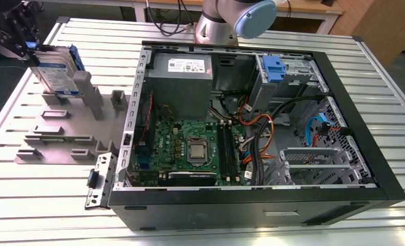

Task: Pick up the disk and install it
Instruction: 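Pick up the disk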

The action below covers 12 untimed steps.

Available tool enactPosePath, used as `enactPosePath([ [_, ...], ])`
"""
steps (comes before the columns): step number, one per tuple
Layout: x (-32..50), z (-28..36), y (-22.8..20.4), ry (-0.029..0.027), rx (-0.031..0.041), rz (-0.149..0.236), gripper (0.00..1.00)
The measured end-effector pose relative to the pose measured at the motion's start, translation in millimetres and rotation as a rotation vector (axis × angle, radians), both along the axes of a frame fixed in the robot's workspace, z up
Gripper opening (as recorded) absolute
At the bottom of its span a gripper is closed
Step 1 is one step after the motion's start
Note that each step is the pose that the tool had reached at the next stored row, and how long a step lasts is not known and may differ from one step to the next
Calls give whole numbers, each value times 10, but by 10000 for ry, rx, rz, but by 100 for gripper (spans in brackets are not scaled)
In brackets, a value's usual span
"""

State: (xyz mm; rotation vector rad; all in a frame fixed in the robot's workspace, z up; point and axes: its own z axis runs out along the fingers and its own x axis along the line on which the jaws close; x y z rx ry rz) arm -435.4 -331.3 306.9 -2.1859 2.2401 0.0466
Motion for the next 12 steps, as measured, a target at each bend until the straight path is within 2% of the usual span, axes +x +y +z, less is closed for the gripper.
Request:
enactPosePath([
  [12, 0, 13, 0, 4, -2, 0, 36],
])
